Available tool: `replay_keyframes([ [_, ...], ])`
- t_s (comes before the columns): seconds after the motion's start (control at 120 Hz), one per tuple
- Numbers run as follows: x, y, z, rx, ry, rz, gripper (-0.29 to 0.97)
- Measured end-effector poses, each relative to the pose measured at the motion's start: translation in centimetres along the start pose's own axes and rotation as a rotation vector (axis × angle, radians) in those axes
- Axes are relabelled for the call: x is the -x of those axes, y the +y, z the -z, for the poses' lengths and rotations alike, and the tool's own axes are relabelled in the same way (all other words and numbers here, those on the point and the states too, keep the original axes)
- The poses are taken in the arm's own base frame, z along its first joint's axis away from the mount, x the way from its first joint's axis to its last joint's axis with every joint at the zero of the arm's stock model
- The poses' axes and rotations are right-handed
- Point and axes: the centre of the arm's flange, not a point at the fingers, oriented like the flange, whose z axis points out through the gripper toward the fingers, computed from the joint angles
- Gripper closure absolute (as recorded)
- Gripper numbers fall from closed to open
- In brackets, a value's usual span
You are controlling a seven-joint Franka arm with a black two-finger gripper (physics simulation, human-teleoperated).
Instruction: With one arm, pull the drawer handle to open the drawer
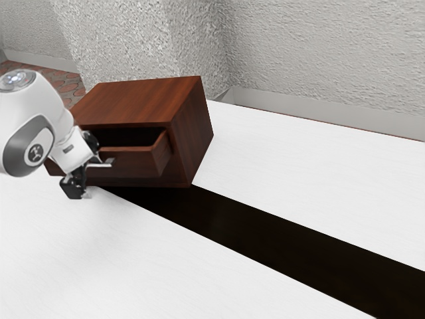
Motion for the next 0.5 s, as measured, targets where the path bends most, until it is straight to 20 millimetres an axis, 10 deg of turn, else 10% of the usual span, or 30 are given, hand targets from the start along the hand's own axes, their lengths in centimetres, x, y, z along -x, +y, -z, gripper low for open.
replay_keyframes([
  [0.5, 0.8, 4.1, 1.7, 0.014, 0.041, -0.021, 0.02],
])
